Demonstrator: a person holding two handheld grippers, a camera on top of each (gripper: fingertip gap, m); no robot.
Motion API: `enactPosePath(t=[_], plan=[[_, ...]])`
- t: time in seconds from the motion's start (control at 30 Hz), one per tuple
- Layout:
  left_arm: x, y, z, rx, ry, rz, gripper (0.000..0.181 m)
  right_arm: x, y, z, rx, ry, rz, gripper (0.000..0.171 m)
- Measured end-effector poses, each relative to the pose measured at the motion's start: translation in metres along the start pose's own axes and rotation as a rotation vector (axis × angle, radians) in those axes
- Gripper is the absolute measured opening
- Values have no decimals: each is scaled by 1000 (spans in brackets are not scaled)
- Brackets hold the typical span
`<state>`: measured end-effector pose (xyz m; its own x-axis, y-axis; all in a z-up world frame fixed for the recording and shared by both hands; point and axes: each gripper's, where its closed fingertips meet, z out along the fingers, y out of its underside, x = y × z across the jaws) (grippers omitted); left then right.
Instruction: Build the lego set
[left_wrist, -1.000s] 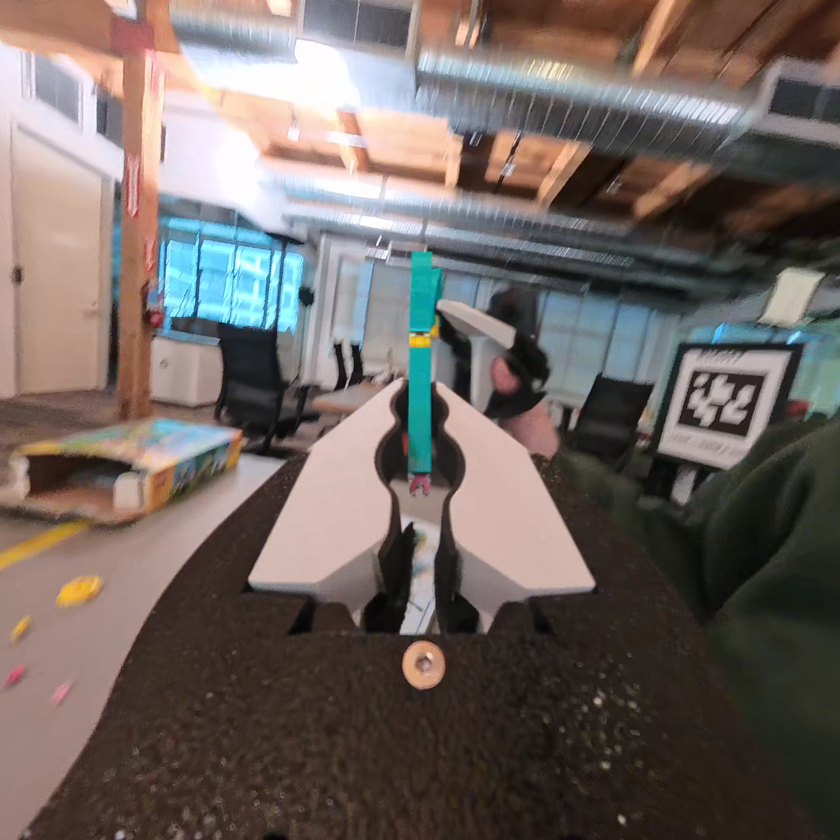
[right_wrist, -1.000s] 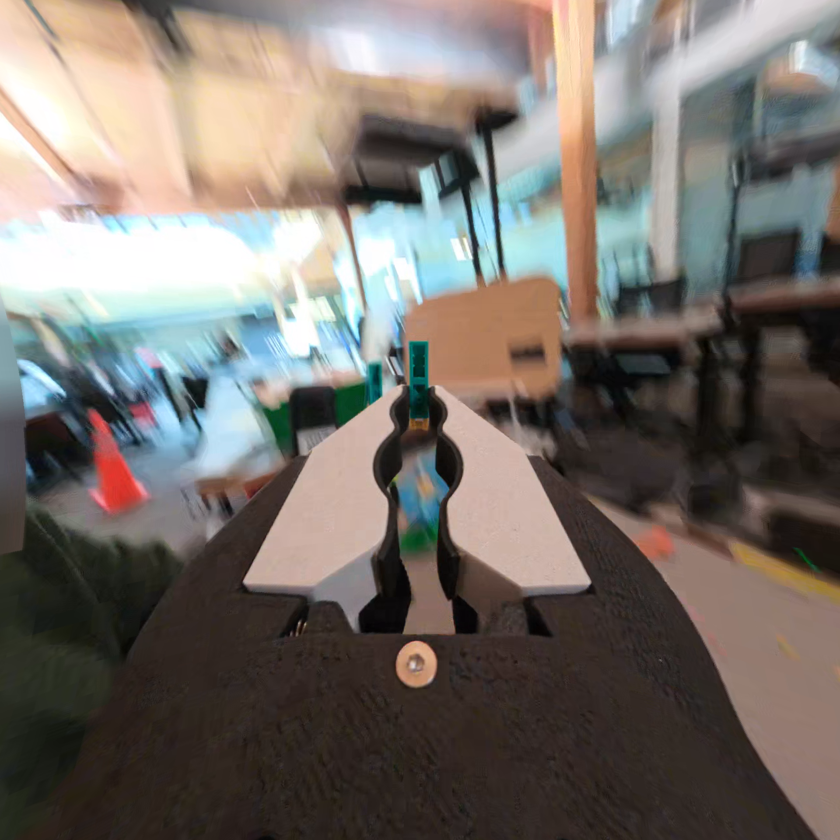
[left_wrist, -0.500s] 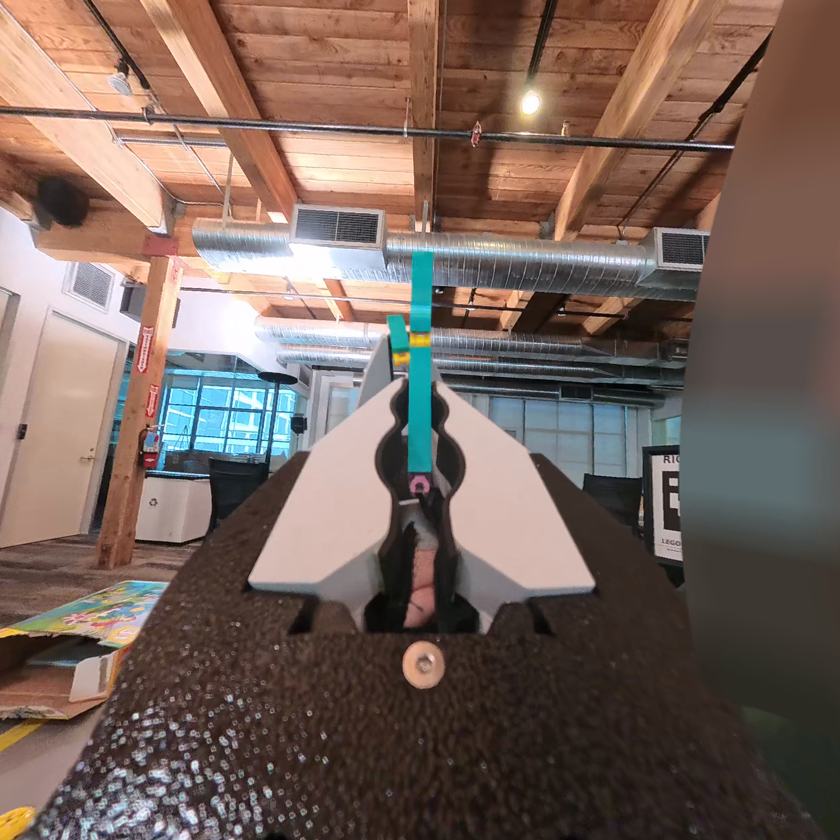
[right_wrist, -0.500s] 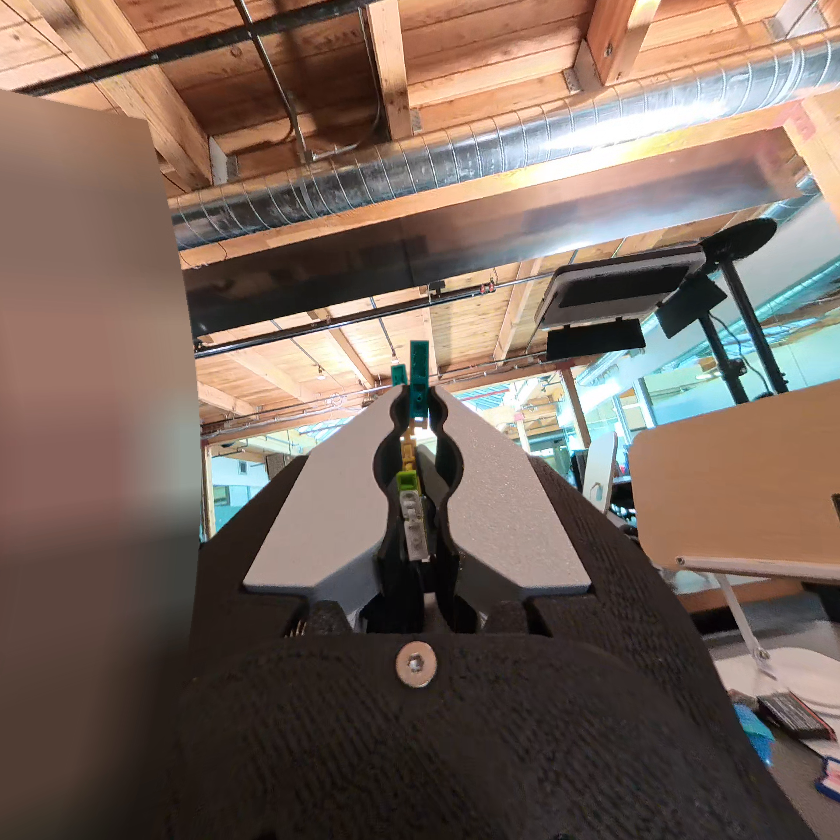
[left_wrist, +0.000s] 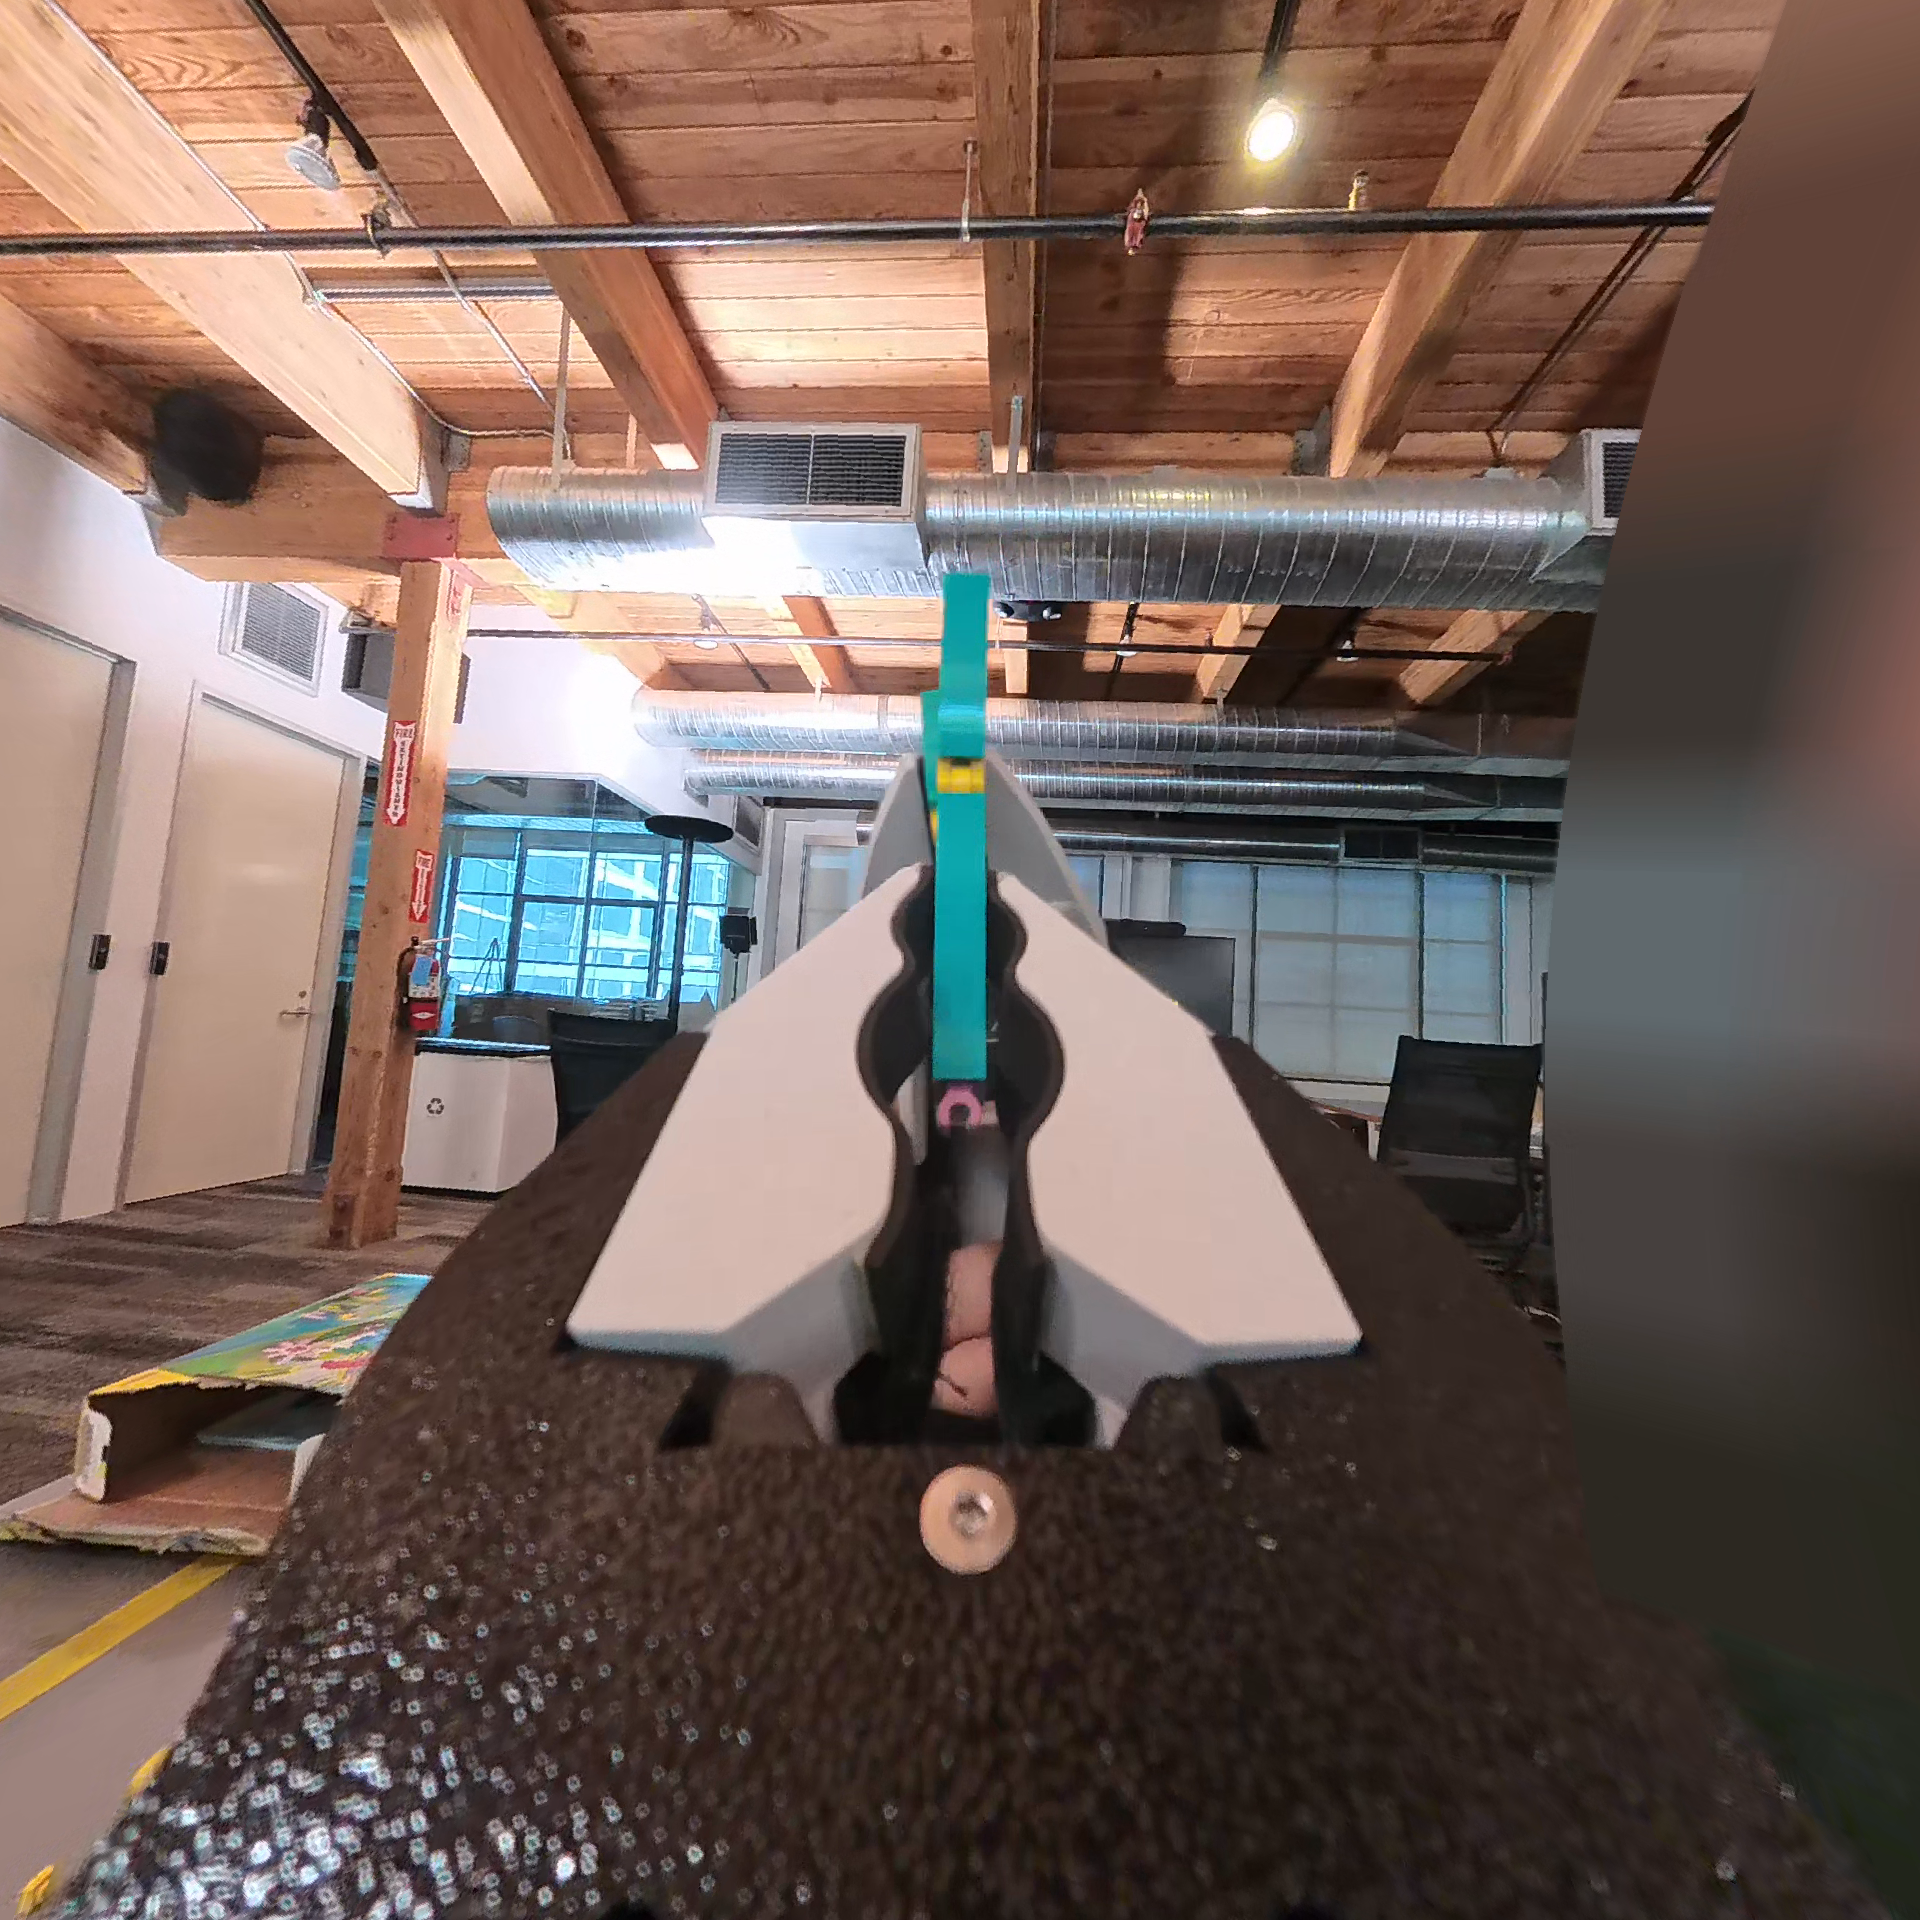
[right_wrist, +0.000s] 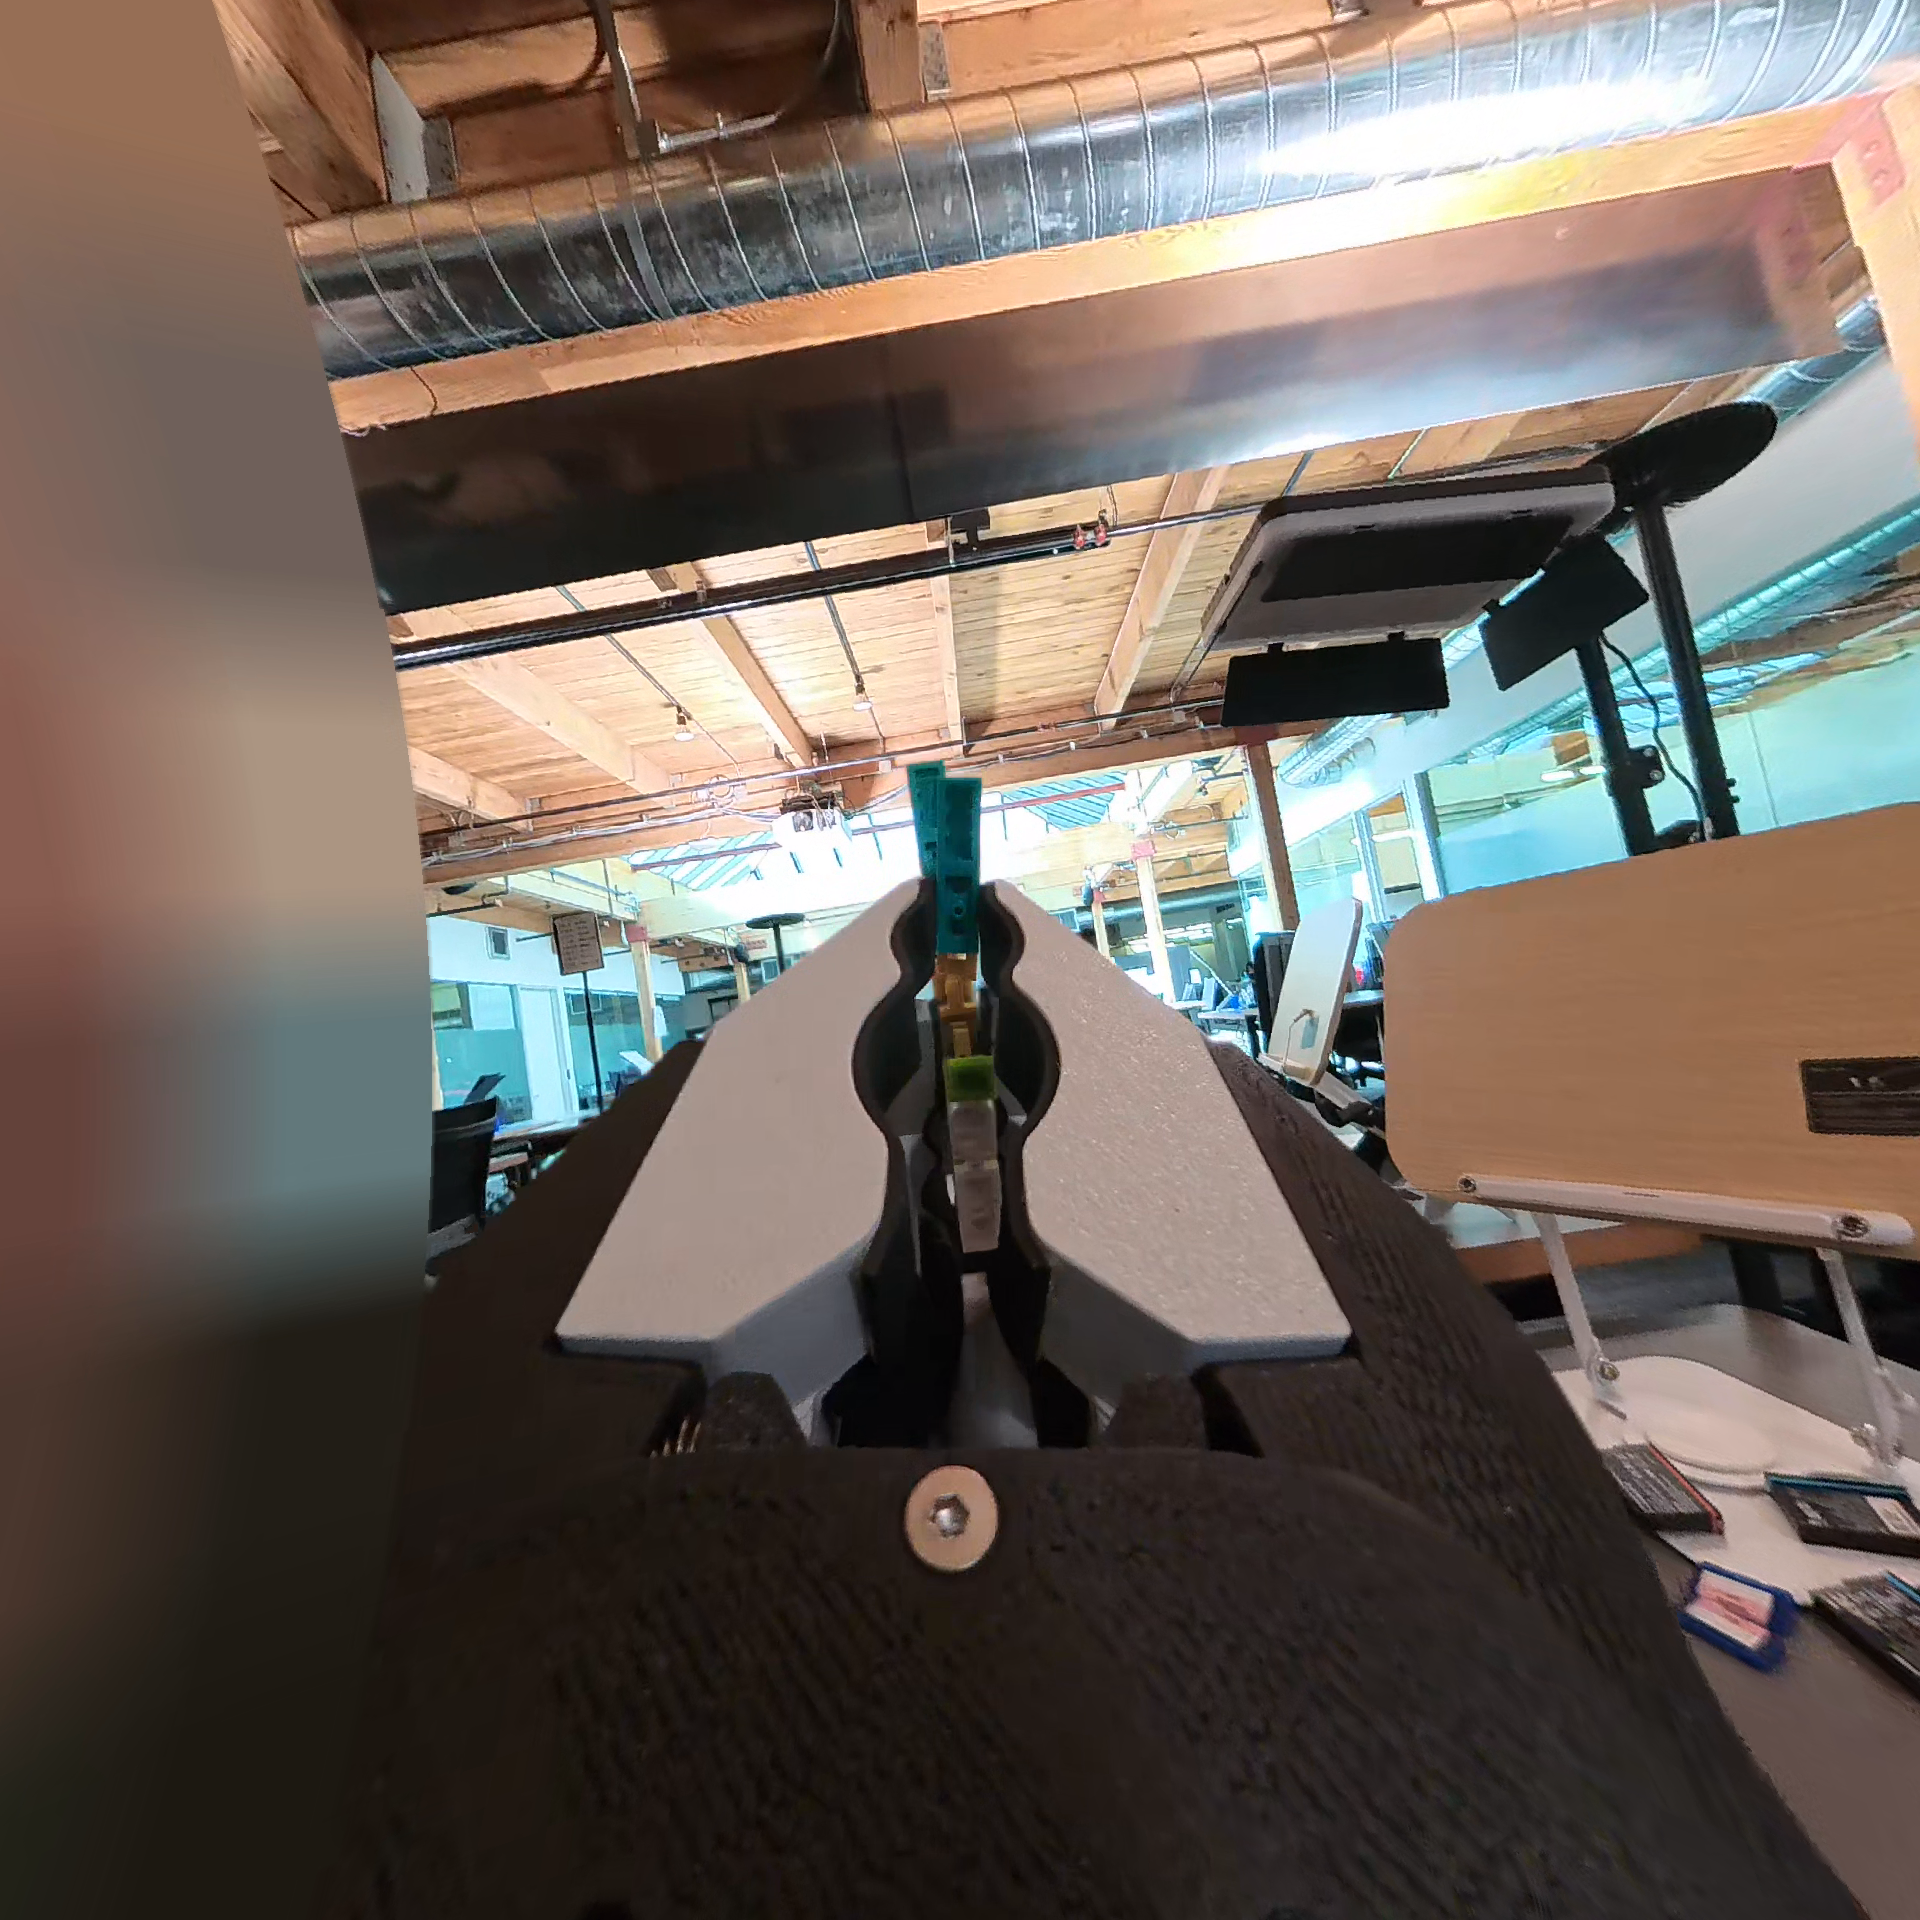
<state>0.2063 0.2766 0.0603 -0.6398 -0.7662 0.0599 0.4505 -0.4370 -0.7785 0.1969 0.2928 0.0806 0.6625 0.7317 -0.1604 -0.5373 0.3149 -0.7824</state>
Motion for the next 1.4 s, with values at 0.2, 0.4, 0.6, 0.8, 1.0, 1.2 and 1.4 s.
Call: enactPosePath(t=[0.2, 0.4, 0.6, 0.8, 1.0, 1.2, 1.4], plan=[[-1, 4, 0, -30, 8, -18, 5, 1, 2, -3, -64, 10, -39, 7], [1, 11, 2, -83, 28, -33, 6, -1, 3, -8, -166, 27, -98, 7], [1, 20, 4, -153, 43, -49, 5, 0, 5, -16, -240, 40, -93, 7], [2, 25, 4, -202, 67, -67, 5, -1, 8, -21, -291, 37, -72, 6], [-2, 24, 3, -197, 64, -91, 6, 4, 8, -20, -279, 63, -76, 6], [-4, 23, 1, -208, 70, -91, 6, 4, -2, -24, -225, 57, -77, 7], [0, 36, 0, -306, 158, -222, 6, 9, -24, -39, -167, 114, -196, 13]])
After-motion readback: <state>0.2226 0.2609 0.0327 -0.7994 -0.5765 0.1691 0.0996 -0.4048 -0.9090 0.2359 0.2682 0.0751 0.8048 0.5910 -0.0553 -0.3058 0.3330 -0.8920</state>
